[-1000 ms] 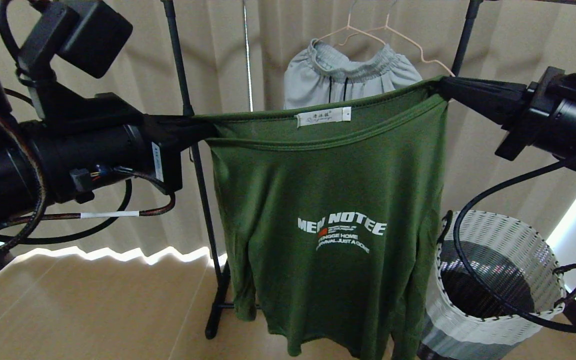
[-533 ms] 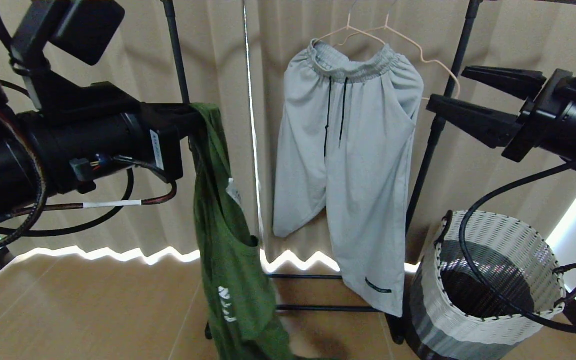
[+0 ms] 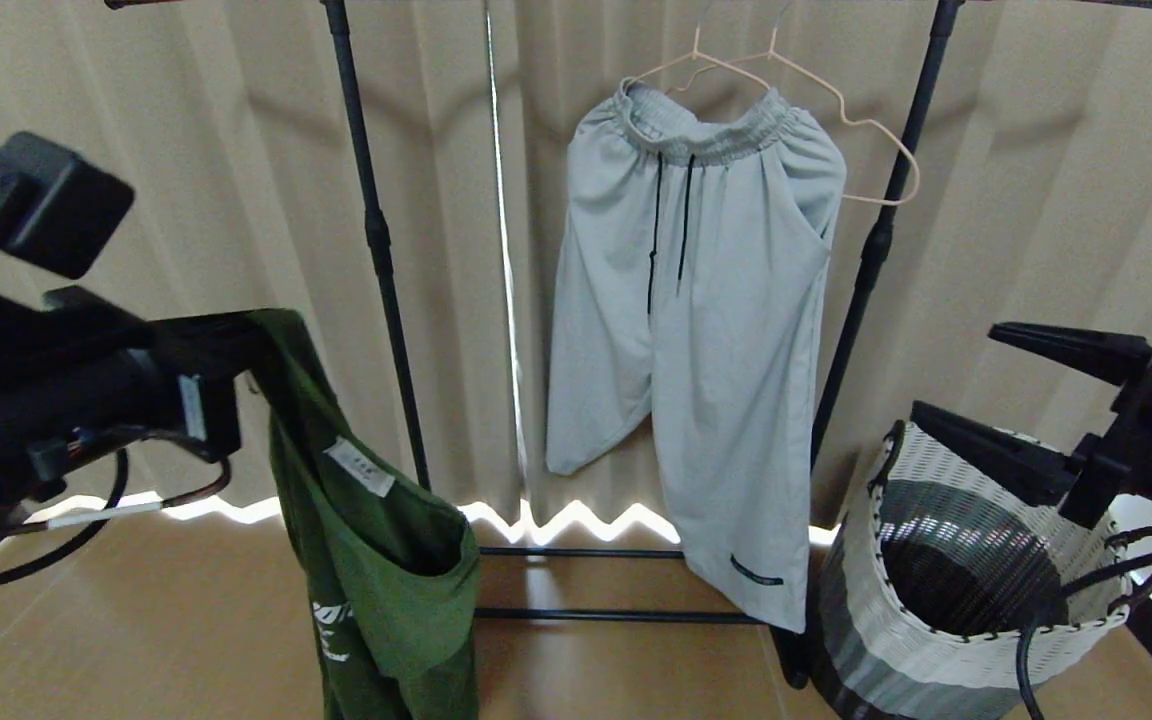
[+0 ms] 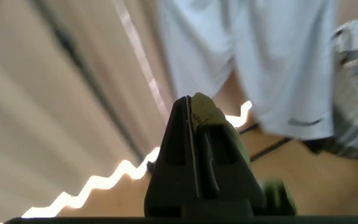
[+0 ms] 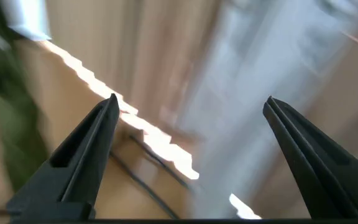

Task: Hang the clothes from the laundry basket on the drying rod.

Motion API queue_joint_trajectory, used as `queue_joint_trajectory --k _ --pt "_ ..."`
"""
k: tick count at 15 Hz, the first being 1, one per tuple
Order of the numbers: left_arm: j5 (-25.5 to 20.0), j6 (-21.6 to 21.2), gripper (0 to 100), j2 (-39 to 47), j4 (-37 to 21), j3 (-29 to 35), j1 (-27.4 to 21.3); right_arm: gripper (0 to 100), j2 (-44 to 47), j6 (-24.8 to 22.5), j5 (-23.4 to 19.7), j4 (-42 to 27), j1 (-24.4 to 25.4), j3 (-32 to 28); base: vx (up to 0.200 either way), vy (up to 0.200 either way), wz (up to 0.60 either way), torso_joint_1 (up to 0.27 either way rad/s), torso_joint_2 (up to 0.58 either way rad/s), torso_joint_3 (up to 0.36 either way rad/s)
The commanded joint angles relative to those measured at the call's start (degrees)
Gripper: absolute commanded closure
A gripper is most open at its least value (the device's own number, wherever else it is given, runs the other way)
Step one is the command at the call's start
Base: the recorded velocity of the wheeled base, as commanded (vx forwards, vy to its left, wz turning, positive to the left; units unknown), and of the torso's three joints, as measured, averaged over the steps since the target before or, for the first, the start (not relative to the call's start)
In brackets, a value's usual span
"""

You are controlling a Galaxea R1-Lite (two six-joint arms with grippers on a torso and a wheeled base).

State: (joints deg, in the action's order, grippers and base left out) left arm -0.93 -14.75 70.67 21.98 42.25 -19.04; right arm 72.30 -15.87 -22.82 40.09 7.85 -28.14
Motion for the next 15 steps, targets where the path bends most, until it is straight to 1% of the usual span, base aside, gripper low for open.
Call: queue_joint_trajectory --k 1,2,3,4,5,6,7,9,11,12,14,15 --pt "-0.2 0.8 100 -11.9 0.0 -10.4 7.6 0 -3.1 -3.3 6.6 5.3 -3.6 8.3 0.000 0.000 0.00 0.000 0.00 0.000" --pt "-0.2 3.5 100 -14.5 0.3 -14.2 9.7 0 -2.6 -3.3 11.5 10.4 -3.6 10.9 0.000 0.000 0.00 0.000 0.00 0.000" --pt "-0.2 6.9 100 -16.5 0.3 -16.7 10.7 0 -1.9 -3.3 15.6 15.3 -3.6 13.8 0.000 0.000 0.00 0.000 0.00 0.000" --pt "-0.2 9.7 100 -18.4 0.3 -18.5 10.9 0 -1.8 -3.3 17.7 19.2 -3.8 15.9 0.000 0.000 0.00 0.000 0.00 0.000" --pt "-0.3 10.8 100 -19.9 0.3 -19.8 10.8 0 -2.1 -3.1 18.8 22.5 -3.9 17.9 0.000 0.000 0.00 0.000 0.00 0.000" --pt "-0.3 10.8 100 -21.1 0.3 -20.8 10.8 0 -2.3 -3.1 19.0 25.6 -4.2 19.1 0.000 0.000 0.00 0.000 0.00 0.000" --pt "-0.3 10.6 100 -21.5 0.3 -21.3 10.5 0 -2.3 -3.1 19.0 26.7 -4.7 19.3 0.000 0.000 0.00 0.000 0.00 0.000" --pt "-0.9 10.5 100 -21.6 0.3 -21.7 10.4 0 -2.5 -2.7 18.9 26.6 -4.7 19.6 0.000 0.000 0.00 0.000 0.00 0.000" --pt "-3.7 10.4 100 -21.8 0.3 -22.2 10.4 0 -2.5 -2.5 18.9 26.7 -4.8 21.4 0.000 0.000 0.00 0.000 0.00 0.000" --pt "-5.1 10.3 100 -21.8 0.3 -22.4 10.4 0 -2.4 -2.5 18.9 26.7 -5.1 21.2 0.000 0.000 0.00 0.002 -0.04 -0.051" --pt "-7.1 10.3 100 -21.6 0.3 -22.8 10.3 0 -2.4 -2.6 19.0 26.8 -5.7 20.9 0.000 0.000 0.00 0.019 -0.16 -0.244" --pt "-7.9 10.3 100 -21.6 0.8 -23.2 9.4 0 -2.7 -2.4 19.0 26.8 -6.0 20.9 0.000 0.000 0.00 0.046 -0.40 -0.325"
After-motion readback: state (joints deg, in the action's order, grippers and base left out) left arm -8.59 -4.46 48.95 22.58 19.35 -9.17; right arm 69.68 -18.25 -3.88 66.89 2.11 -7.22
